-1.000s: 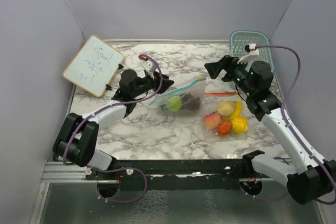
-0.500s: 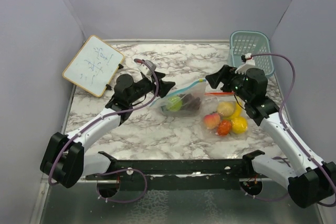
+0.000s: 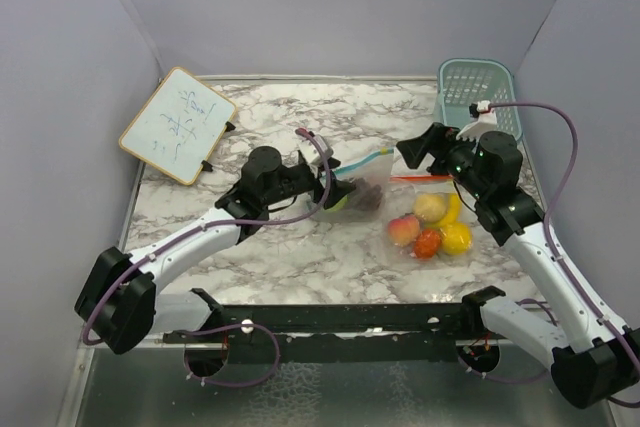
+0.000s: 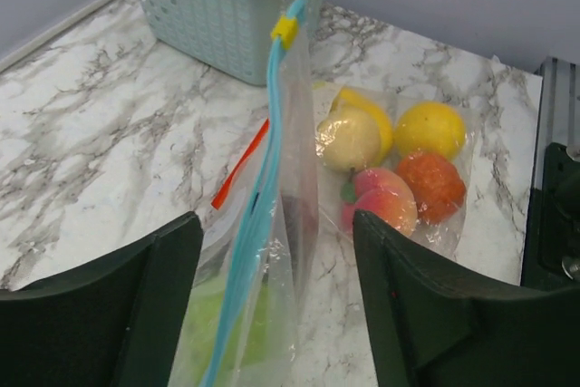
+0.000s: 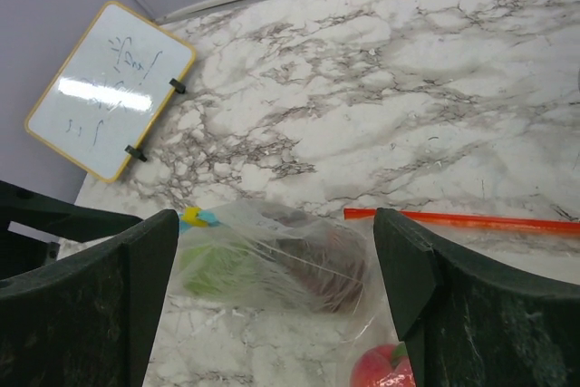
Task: Open the zip-top bag and remove the fake food
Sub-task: Adjust the zipper food storage bag at the center of the board.
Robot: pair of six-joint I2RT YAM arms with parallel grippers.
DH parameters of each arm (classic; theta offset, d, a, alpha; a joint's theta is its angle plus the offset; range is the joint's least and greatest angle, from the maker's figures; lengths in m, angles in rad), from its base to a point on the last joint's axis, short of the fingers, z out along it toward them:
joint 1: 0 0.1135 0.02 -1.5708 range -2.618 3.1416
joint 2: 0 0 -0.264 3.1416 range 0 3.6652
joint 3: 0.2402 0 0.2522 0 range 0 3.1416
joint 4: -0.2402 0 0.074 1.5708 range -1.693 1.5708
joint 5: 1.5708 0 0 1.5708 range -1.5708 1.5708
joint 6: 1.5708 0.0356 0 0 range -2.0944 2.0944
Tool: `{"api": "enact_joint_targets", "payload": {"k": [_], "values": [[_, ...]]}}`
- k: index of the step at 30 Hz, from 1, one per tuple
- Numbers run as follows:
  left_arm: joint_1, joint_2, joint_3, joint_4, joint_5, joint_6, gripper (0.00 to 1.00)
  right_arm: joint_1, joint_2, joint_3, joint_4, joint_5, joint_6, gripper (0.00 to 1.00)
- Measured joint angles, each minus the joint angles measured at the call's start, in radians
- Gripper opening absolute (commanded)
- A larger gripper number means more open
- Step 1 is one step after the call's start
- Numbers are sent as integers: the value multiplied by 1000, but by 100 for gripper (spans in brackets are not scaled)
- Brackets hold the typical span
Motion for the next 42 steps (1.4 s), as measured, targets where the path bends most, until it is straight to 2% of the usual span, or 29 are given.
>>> {"api": "enact_joint_targets", "payload": {"k": [4, 6, 9, 14, 21, 26, 31, 32, 33, 38, 39, 42], "values": [[-42, 52, 8, -12, -7, 18, 39, 0, -1, 15, -14, 0, 0, 91], [-49, 80, 13, -10, -11, 17, 19, 0, -1, 16, -16, -2, 0, 91], [-48, 125, 36, -14, -27, 14, 0, 0, -1, 16, -21, -3, 0, 91], [-48, 183, 155, -69, -158, -5, 0, 0, -1, 16, -23, -2, -5, 90], [-49, 251, 441, -297, -461, -110, 0, 0, 3, 13, -18, -12, -7, 89], [-79, 230, 440, -334, -675, -259, 0, 0, 17, 8, -3, -39, -5, 89], [-177, 224, 370, -343, -910, -411, 0, 0, 19, -3, 2, -54, -4, 89], [-199, 225, 366, -354, -953, -430, 4, 0, 19, -5, 2, -55, -4, 89], [-219, 230, 369, -365, -985, -442, 11, 0, 19, -6, 2, -56, -4, 89], [-265, 325, 499, -397, -1063, -463, 78, 0, 21, -9, 6, -70, -11, 89], [-266, 337, 516, -391, -1067, -459, 85, 0, 21, -9, 7, -74, -15, 89], [-266, 340, 517, -371, -1073, -453, 94, 0, 26, -9, 9, -81, -31, 89]]}}
